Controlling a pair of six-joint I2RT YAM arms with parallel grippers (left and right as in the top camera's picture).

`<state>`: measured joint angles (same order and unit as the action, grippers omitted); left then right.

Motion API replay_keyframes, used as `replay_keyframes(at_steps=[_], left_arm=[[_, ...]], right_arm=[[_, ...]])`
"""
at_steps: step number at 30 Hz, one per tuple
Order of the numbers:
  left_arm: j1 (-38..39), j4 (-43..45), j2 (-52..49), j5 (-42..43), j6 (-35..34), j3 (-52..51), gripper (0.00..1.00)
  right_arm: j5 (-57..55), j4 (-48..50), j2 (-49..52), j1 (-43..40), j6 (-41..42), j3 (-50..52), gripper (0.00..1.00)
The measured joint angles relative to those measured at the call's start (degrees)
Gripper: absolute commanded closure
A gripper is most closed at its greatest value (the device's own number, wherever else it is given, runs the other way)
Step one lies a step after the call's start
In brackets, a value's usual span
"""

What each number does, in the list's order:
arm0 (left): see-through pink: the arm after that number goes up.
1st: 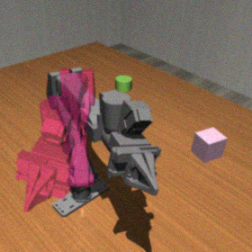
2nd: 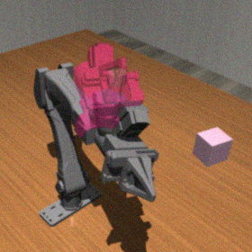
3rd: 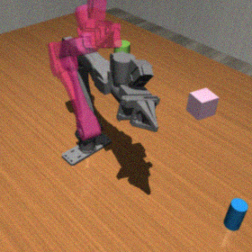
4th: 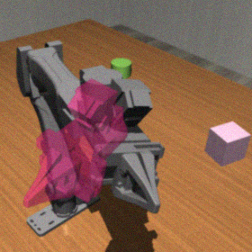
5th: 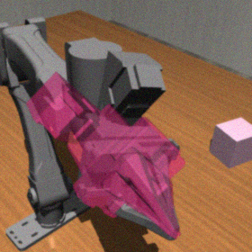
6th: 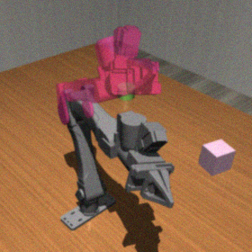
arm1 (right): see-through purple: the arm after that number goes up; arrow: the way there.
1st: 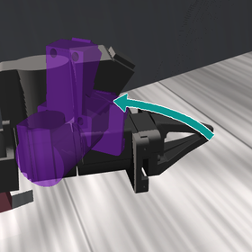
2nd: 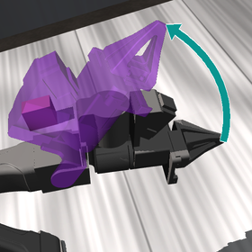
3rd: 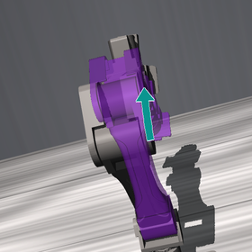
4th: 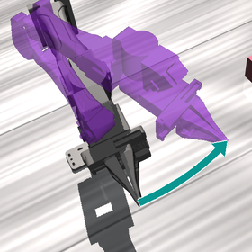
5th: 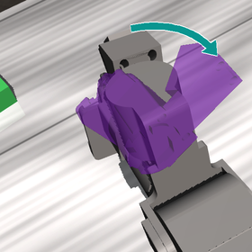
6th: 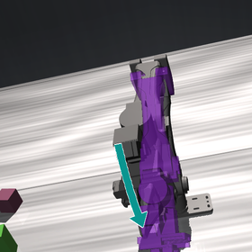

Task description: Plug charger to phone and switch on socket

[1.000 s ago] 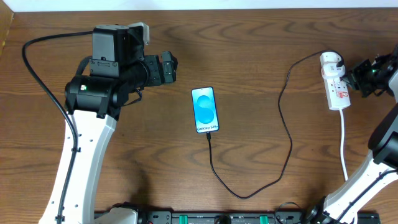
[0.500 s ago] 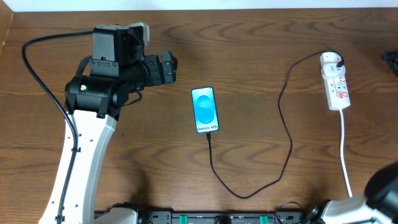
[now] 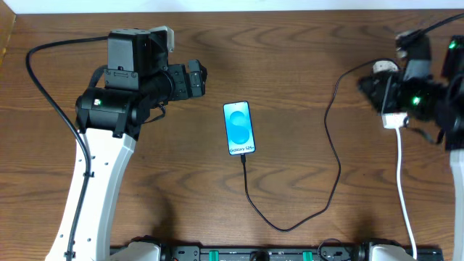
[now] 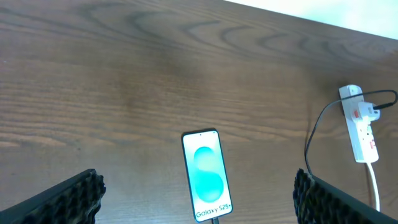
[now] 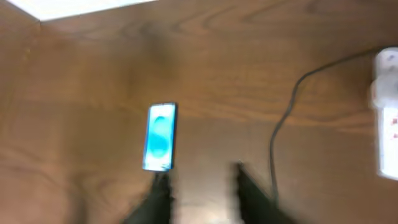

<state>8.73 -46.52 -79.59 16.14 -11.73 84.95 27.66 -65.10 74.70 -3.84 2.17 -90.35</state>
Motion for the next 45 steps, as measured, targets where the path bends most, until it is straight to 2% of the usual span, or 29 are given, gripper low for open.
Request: replay_keyframes(at_steps=[4, 12, 23, 27, 31, 39, 45], left_arm=[[0.0, 0.02, -0.02, 0.0, 0.0, 0.0, 0.01], [0.0, 0.0, 0.0, 0.0, 0.0, 0.0, 0.02], [0.0, 0.02, 0.0, 0.0, 0.0, 0.0, 0.01], [0.0, 0.02, 0.0, 0.02, 0.0, 0.0, 0.01], [0.0, 0.02, -0.02, 0.0, 0.0, 0.0, 0.01], [0.0, 0.0, -0.02, 0.02, 0.0, 0.0, 0.02], [0.0, 0.0, -0.02, 0.0, 0.0, 0.0, 0.01]], right_arm=[[-2.03, -3.76, -3.06, 2.89, -0.61, 0.0, 0.01], [-3.8, -10.82, -4.31, 2.95, -1.2, 0.0, 0.01], [-11.54, -8.87, -4.33, 2.95, -1.4, 0.04, 0.01], [-15.37, -1.42, -5.11, 2.95, -2.47, 2.03, 0.01], [-17.49, 8.24, -9.68, 2.95, -3.28, 9.35, 0.01], [-19.85, 32.26, -27.89, 2.95, -4.11, 34.34, 0.01], [-21.2, 45.05, -40.41, 2.95, -4.17, 51.91, 0.01]])
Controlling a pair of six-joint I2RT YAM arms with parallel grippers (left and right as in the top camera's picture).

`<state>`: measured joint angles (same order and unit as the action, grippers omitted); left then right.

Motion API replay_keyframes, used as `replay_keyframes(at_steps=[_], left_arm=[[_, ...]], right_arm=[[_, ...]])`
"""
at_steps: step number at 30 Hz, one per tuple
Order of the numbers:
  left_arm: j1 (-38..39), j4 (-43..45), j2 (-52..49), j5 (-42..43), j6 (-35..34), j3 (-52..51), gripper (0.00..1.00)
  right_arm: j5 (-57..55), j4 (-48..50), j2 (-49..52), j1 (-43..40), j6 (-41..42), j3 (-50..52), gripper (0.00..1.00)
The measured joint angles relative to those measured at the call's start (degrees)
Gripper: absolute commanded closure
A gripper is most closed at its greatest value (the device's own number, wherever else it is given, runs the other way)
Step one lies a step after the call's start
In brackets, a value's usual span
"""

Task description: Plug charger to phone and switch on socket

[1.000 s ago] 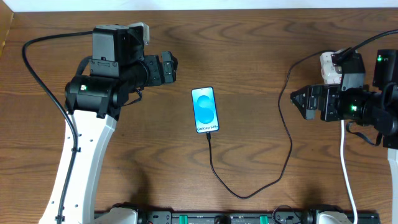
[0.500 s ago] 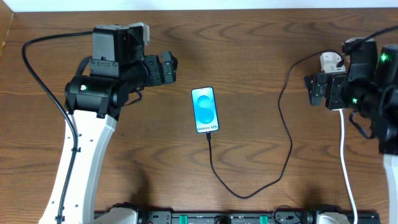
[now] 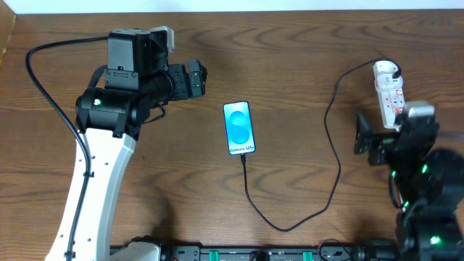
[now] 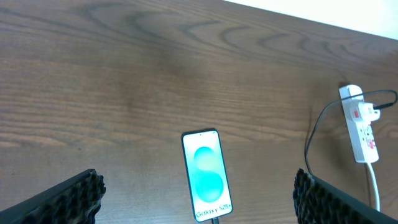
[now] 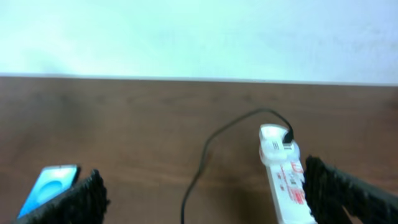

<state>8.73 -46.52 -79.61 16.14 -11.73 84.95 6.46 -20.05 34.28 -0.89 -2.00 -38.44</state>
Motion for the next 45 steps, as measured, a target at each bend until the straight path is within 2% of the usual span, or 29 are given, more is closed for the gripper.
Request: replay_keyframes(at_steps=[4, 10, 19, 45], left_arm=[[0.0, 0.0, 0.02, 0.02, 0.0, 0.0, 0.01], [0.0, 0.0, 0.0, 0.02, 0.0, 0.0, 0.01], [0.0, 0.0, 0.0, 0.0, 0.0, 0.0, 0.01], [0.0, 0.0, 0.02, 0.0, 0.0, 0.0, 0.01]], right_arm=[[-0.74, 8.31, -8.7, 0.0, 0.0, 11.78, 0.01], [-1.2, 15.65, -18.82, 0.0, 0.0, 25.35, 0.01], [-1.4, 17.31, -30.42, 0.79, 0.0, 36.74, 0.01], [-2.23, 16.09, -33.44, 0.85, 0.0, 37.88, 0.01]])
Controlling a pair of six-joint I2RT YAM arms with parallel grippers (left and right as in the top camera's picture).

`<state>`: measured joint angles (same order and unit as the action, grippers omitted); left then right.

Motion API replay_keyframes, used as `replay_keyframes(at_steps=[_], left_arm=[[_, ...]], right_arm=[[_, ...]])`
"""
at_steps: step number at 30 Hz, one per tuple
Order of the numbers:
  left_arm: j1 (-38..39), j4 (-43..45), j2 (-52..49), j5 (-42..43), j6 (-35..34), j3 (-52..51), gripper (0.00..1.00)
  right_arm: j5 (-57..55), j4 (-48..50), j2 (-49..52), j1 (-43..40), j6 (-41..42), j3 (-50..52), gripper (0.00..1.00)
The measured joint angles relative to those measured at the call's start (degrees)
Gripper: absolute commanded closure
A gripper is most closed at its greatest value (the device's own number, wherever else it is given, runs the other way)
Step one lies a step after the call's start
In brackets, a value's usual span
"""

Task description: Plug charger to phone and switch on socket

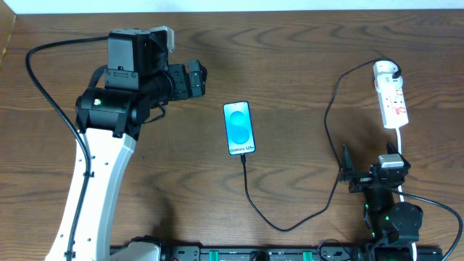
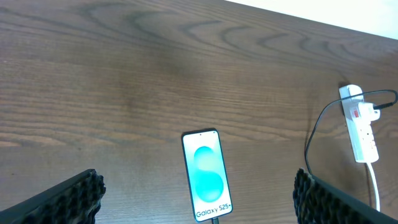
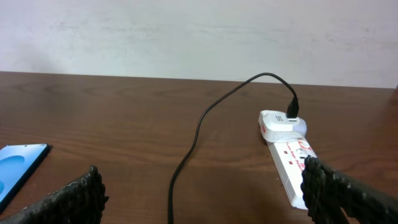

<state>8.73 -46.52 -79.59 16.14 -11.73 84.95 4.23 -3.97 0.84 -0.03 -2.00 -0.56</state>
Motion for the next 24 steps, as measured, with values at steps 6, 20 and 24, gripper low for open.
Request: replay_keyframes(at_steps=[6, 20, 24], left_arm=[[0.0, 0.0, -0.02, 0.0, 0.0, 0.0, 0.01], [-0.04, -4.33, 0.0, -1.64, 0.02, 0.0, 0.01], [-0.07, -4.42, 0.02, -4.0, 0.0, -0.04, 0.01]], right_arm=[[0.0, 0.0, 0.0, 0.0, 0.0, 0.0, 0.01], [0.0, 0.0, 0.0, 0.0, 0.0, 0.0, 0.01], [0.0, 0.0, 0.0, 0.0, 0.0, 0.0, 0.01]])
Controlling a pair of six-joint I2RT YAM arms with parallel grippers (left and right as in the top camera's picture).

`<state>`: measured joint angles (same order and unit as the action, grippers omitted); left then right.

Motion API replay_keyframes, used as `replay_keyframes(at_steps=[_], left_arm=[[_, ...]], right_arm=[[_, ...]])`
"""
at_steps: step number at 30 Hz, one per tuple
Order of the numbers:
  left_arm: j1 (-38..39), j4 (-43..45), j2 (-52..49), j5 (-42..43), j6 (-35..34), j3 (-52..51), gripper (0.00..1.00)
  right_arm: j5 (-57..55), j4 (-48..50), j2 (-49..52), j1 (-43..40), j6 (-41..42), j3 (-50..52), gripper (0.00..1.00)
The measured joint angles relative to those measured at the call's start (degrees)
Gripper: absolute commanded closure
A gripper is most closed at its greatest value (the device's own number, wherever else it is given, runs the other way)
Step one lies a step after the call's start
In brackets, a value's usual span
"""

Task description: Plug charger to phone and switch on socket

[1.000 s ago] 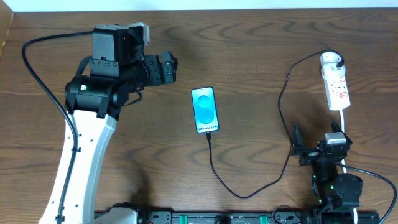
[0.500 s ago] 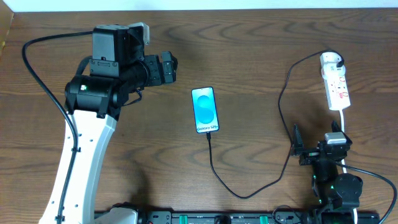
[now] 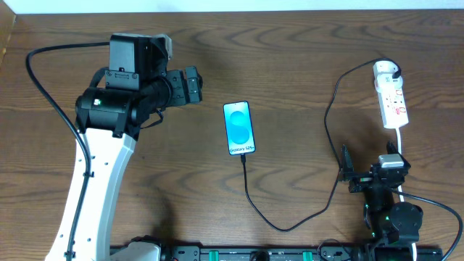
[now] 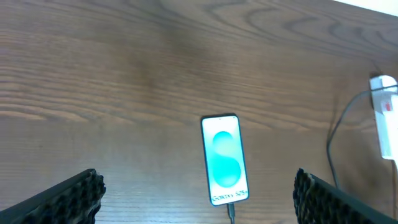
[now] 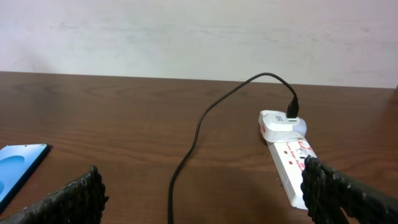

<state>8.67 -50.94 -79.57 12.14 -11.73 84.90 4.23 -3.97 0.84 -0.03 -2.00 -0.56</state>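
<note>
A phone [image 3: 239, 127] with a lit blue screen lies flat mid-table. A black cable [image 3: 286, 228] joins its near end. The cable loops round to a white charger plug [image 5: 283, 121] seated in the far end of the white power strip [image 3: 391, 98] at the right. My left gripper [image 3: 193, 84] hangs open high over the table, left of the phone [image 4: 224, 159]. My right gripper [image 5: 200, 180] is open and empty, low at the front right. It faces the strip [image 5: 292, 155] from a distance.
The strip's white lead [image 3: 401, 138] runs along the right side down to the folded right arm [image 3: 384, 196]. The table's back edge [image 5: 186, 76] meets a pale wall. Bare wood lies around the phone.
My left gripper has drawn back a little to the left, so the phone sits further right in its wrist view. The right arm, phone, cable and strip are where they were.
My right gripper was first over the power strip at the far right, fingers close together. Then it was open, nearer the front, with the strip uncovered. After that it was folded low at the front right, where it stays. Throughout, the phone was lit with the cable attached.
</note>
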Motion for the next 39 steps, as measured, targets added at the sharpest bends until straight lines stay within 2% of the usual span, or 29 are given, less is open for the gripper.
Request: replay_keyframes(at_steps=[6, 12, 27, 39], left_arm=[[0.0, 4.48, 3.34, -2.45, 1.4, -4.68, 0.01], [-0.9, 15.47, 11.54, -3.37, 3.3, -16.92, 0.01], [-6.34, 37.03, 45.13, -3.54, 11.41, -49.81, 0.01], [-6.38, 51.49, 62.69, -3.54, 19.21, -72.08, 0.01]], right_arm=[[0.0, 0.0, 0.0, 0.0, 0.0, 0.0, 0.01], [0.0, 0.0, 0.0, 0.0, 0.0, 0.0, 0.01], [-0.04, -0.02, -0.13, 0.0, 0.0, 0.0, 0.01], [-0.07, -0.02, -0.13, 0.0, -0.02, 0.0, 0.01]])
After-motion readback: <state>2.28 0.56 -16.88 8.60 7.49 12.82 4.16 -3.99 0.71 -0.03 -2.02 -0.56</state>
